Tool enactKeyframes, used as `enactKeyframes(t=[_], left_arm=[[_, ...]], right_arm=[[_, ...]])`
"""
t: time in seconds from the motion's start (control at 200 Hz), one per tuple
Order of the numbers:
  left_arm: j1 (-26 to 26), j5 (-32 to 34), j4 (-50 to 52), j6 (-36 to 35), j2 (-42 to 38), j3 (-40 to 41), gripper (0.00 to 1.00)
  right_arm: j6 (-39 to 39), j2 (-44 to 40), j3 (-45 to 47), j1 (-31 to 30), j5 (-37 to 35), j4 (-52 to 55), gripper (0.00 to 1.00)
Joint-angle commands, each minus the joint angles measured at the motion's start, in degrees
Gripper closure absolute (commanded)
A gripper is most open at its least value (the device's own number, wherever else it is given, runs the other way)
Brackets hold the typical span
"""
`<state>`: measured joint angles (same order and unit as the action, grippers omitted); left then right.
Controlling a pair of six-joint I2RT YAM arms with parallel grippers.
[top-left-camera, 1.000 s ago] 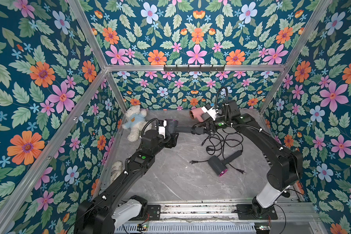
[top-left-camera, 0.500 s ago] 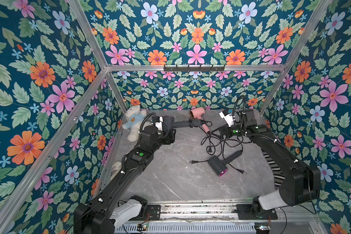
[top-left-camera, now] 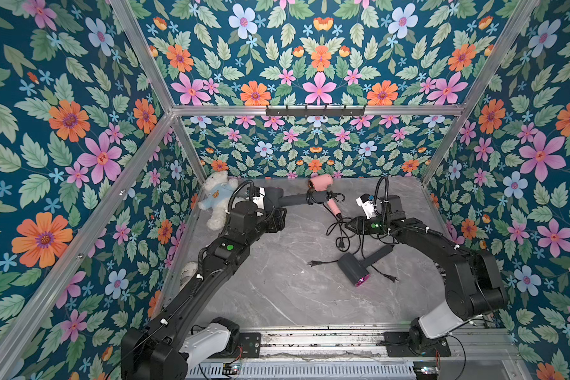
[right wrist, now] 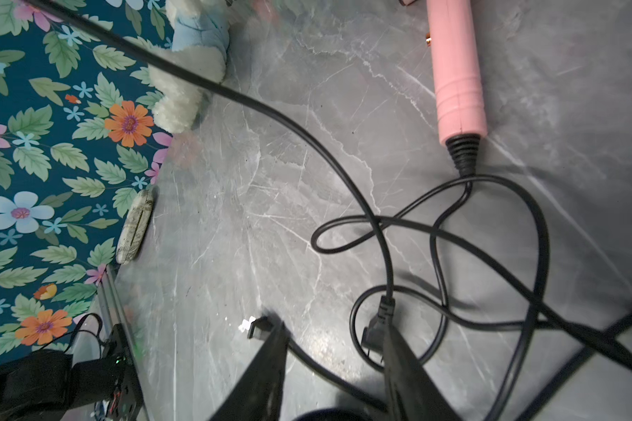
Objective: Wrap the cord around the hair dryer
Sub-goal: Wrap the power cord around the hair dryer.
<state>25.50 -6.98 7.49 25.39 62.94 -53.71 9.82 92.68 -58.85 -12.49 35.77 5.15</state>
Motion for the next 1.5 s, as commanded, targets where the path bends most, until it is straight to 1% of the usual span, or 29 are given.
enactKeyframes(t=[0.0,0.125,0.205,0.28,0.475,0.6,0.625,0.665,0.72,0.755,0.815,0.85,0.885,0.915,0.925,0.935,1.03,1.155,1.285,1.32,1.365,1.43,1.495], left_arm=[[-0.01,-0.88,-2.48,1.08,-0.35,-0.58,1.0],[0.03,-0.67,-1.63,0.89,-0.7,-1.03,1.0],[0.01,-0.84,-1.17,0.63,-0.65,-1.36,1.0],[0.02,-1.34,-1.07,0.62,-0.5,-1.45,1.0],[-0.01,-1.89,-1.16,0.81,-0.23,-1.42,1.0],[0.0,-3.14,-1.92,1.07,-0.2,-1.3,1.0],[0.06,-3.42,-2.19,1.15,-0.21,-1.31,1.0],[0.0,-3.56,-2.21,1.16,-0.05,-1.51,1.0],[0.0,-3.65,-2.08,1.16,0.09,-1.64,1.0],[0.01,-3.61,-2.21,1.22,0.32,-1.65,1.0],[0.06,-3.2,-2.39,1.68,0.63,-1.58,1.0],[-0.01,-2.5,-2.47,2.38,0.73,-1.53,1.0],[-0.01,-1.72,-2.79,3.13,0.76,-1.39,1.0],[-0.01,-0.94,-3.27,3.93,0.78,-1.11,1.0],[0.04,-0.71,-3.44,4.18,0.76,-1.08,1.0],[0.0,-0.37,-3.66,4.57,0.78,-0.99,1.0],[-0.68,2.1,-7.86,8.34,1.21,0.64,1.0],[-2.6,4.69,-14.03,14.81,3.69,1.58,1.0],[-3.01,9.59,-18.51,18.12,7.49,0.55,1.0],[-3.56,9.56,-20.28,19.17,8.67,0.53,1.0],[-4.77,7.5,-23.39,21.36,9.95,1.0,1.0],[-5.72,5.82,-25.97,23.26,11.72,0.81,1.0],[-6.03,6.43,-25.71,23.62,12.94,0.04,1.0]], right_arm=[[0.99,3.38,-1.91,-1.31,-1.47,-6.14,0.54],[0.28,6.84,-3.74,-2.96,-4.25,-7.83,0.52],[0.8,8.87,-5.42,-3.22,-6.17,-8.23,0.52],[0.37,11.11,-8.07,-3.49,-6.75,-6.48,0.52],[-0.08,15.17,-10.83,-5.21,-8.2,-6.91,0.52],[0.03,17.26,-12.63,-5.54,-7.89,-6.82,0.53],[-0.13,17.47,-12.92,-5.66,-8.03,-6.57,0.55],[-0.24,17.75,-13.21,-5.69,-8.32,-6.1,0.6],[-0.24,17.37,-13.1,-5.64,-8.61,-6.14,0.7],[-0.24,17.1,-12.68,-5.64,-8.56,-6.25,0.78],[-0.21,16.3,-11.98,-5.63,-8.69,-6.2,0.87],[-0.22,15.67,-11.65,-5.62,-9.0,-5.7,0.91],[-0.29,15.02,-11.55,-5.63,-9.37,-4.96,0.92],[-0.29,14.58,-11.7,-5.7,-9.72,-4.04,0.96],[-0.19,14.4,-11.79,-5.7,-9.85,-3.66,0.96],[-0.06,14.29,-11.98,-5.68,-9.95,-3.15,1.0],[0.6,13.93,-15.38,-6.24,-9.81,3.42,1.0],[-0.92,13.18,-20.27,-9.52,-10.88,16.21,1.0],[-3.62,12.08,-23.32,-12.8,-10.35,28.25,1.0],[-4.28,12.11,-24.33,-13.37,-8.72,31.5,1.0],[-5.33,12.55,-25.77,-14.05,-7.1,36.13,1.0],[-6.8,12.78,-26.62,-15.18,-7.16,40.81,1.0],[-7.95,12.54,-26.7,-16.51,-7.81,44.1,1.0]])
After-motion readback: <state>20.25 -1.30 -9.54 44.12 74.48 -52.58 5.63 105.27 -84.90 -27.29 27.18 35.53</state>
